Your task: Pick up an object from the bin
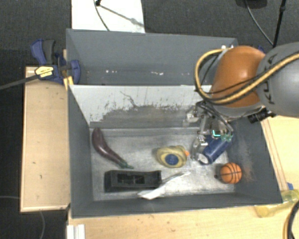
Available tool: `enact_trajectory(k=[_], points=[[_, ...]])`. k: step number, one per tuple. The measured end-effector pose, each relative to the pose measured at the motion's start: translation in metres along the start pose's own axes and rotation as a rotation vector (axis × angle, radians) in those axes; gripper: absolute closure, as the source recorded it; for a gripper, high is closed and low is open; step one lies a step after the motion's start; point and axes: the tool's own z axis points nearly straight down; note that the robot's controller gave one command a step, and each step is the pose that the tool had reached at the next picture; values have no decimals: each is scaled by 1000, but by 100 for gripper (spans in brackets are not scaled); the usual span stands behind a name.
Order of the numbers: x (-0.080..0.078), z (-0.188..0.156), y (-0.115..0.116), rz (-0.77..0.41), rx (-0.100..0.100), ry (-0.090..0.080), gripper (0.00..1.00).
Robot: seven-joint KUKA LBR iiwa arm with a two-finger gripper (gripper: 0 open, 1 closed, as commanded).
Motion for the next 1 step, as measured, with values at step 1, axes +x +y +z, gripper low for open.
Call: enact_trajectory(k=[1], points=[[-2, -5, 0, 0, 0, -8, 0]])
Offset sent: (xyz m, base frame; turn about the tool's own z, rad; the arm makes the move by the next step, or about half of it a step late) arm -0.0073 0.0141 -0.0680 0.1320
